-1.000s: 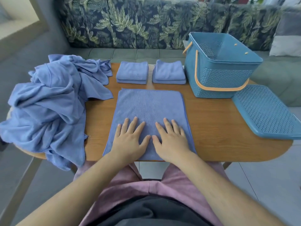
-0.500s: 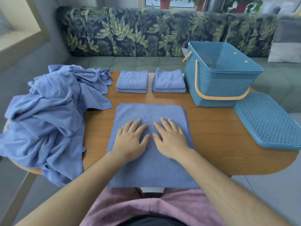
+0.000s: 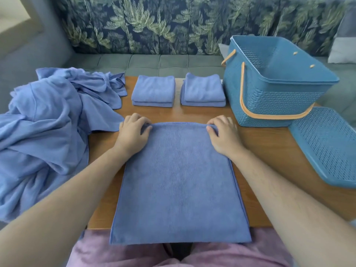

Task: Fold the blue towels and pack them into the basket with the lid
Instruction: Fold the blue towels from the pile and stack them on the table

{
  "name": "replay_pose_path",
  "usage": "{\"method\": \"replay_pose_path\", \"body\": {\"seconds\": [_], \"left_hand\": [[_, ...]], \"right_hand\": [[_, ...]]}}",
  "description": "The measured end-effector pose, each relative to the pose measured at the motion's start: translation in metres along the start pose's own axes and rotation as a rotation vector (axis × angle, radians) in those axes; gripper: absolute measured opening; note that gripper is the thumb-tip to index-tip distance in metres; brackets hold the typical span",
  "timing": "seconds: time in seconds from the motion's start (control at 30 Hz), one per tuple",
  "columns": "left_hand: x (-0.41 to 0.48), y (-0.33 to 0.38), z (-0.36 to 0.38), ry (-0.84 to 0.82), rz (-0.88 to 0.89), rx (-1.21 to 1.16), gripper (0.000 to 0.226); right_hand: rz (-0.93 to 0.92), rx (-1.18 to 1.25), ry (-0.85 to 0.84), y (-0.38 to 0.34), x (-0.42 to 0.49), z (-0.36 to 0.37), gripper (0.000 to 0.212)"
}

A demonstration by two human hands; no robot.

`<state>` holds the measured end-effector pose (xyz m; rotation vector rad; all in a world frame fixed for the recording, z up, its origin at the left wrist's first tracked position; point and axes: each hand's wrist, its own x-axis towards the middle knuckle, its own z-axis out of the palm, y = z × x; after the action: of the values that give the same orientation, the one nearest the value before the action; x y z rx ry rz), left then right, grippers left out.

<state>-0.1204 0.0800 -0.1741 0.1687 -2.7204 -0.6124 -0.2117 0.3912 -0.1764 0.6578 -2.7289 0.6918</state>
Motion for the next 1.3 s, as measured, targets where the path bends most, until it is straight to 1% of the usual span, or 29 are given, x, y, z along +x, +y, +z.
{"method": "replay_pose_path", "body": {"seconds": [0.07, 0.2, 0.27, 0.37, 0.53, 0.6, 0.7, 0.77, 0.9, 1.07, 1.17, 1.23, 1.3], "left_hand": [[-0.001, 0.001, -0.001, 0.035, 0.024, -0.030, 0.007], [-0.002, 0.001, -0.004, 0.057, 0.054, -0.044, 0.005], [-0.003, 0.002, -0.003, 0.066, 0.035, -0.057, 0.003], [0.000, 0.001, 0.000, 0.064, 0.004, -0.050, 0.007], [0.001, -0.004, 0.003, 0.076, -0.052, -0.006, 0.014], [0.003, -0.005, 0.004, 0.070, -0.054, -0.003, 0.017], [0.003, -0.006, 0.004, 0.095, -0.028, -0.020, 0.014], [0.002, -0.005, 0.002, 0.115, -0.002, -0.042, 0.013], [0.002, -0.004, -0.001, 0.115, 0.025, -0.096, 0.006], [0.001, -0.009, -0.002, 0.129, 0.018, -0.205, 0.010], [0.003, -0.011, -0.004, 0.141, -0.016, -0.214, 0.014], [0.002, -0.012, -0.006, 0.155, -0.033, -0.178, 0.012], [0.002, -0.012, -0.009, 0.164, -0.031, -0.132, 0.011]], "right_hand": [[-0.034, 0.064, 0.053, 0.000, 0.000, -0.001, 0.012], [-0.086, 0.138, 0.102, -0.004, -0.003, -0.002, 0.007], [-0.077, 0.173, 0.122, -0.001, -0.005, -0.002, 0.008], [-0.049, 0.213, 0.134, 0.003, -0.004, -0.002, 0.014], [0.024, 0.247, 0.146, 0.004, -0.002, 0.001, 0.010], [0.047, 0.258, 0.139, 0.005, -0.001, 0.002, 0.014], [0.106, 0.278, 0.120, 0.006, 0.000, 0.002, 0.031], [0.123, 0.259, 0.109, 0.007, 0.001, 0.001, 0.037], [0.045, 0.182, 0.133, 0.009, 0.002, 0.001, 0.025], [0.068, 0.224, 0.155, 0.004, 0.001, -0.003, 0.014], [0.103, 0.256, 0.164, 0.005, 0.000, -0.003, 0.012], [0.093, 0.224, 0.164, 0.006, -0.002, -0.002, 0.013], [0.067, 0.157, 0.124, 0.006, 0.000, -0.004, 0.014]]}}
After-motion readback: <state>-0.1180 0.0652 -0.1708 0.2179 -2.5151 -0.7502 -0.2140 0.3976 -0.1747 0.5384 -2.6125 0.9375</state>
